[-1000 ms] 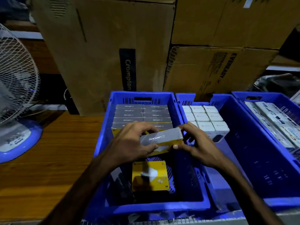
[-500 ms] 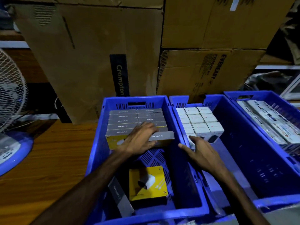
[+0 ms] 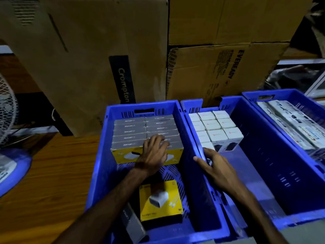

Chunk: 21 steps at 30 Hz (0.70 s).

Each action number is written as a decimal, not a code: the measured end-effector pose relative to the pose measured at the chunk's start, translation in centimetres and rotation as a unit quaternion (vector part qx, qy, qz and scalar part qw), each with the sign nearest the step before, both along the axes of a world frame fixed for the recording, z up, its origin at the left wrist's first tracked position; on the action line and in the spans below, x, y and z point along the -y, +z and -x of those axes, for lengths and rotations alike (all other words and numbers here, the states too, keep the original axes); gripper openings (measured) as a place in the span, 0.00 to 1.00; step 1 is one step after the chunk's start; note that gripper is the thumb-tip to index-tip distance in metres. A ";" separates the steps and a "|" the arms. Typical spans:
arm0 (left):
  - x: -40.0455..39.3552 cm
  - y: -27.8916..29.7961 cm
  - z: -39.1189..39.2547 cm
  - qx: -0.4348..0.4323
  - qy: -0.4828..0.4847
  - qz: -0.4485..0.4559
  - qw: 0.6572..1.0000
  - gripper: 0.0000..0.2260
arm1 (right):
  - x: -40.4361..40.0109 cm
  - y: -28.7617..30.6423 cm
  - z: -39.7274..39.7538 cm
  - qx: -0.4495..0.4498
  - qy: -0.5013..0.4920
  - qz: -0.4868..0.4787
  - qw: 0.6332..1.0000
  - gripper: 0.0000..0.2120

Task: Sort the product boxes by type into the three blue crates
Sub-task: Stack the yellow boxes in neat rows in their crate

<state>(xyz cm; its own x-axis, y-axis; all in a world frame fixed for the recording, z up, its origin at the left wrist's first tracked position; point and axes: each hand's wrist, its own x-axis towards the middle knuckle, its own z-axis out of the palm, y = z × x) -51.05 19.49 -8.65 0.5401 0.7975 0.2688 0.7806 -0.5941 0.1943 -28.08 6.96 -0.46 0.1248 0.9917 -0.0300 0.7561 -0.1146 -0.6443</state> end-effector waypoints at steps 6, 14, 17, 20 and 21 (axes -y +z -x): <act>0.4 0.0 -0.1 0.012 0.012 -0.004 1.000 0.17 | 0.3 -0.1 0.2 -0.013 -0.007 -0.012 1.000 0.18; 0.6 0.5 0.5 0.021 0.017 0.045 0.999 0.30 | 0.4 -0.1 0.3 -0.020 -0.021 -0.008 1.000 0.27; 1.2 1.2 1.0 0.022 0.015 0.034 0.999 0.31 | 0.5 0.1 0.4 -0.015 -0.018 -0.007 1.000 0.28; 2.7 3.1 1.5 0.036 0.013 -0.004 0.999 0.25 | 0.7 0.2 0.3 -0.003 -0.015 -0.003 1.000 0.29; 3.4 3.7 1.8 0.045 0.004 -0.010 0.999 0.22 | 0.8 0.2 0.3 0.000 -0.014 -0.001 1.000 0.29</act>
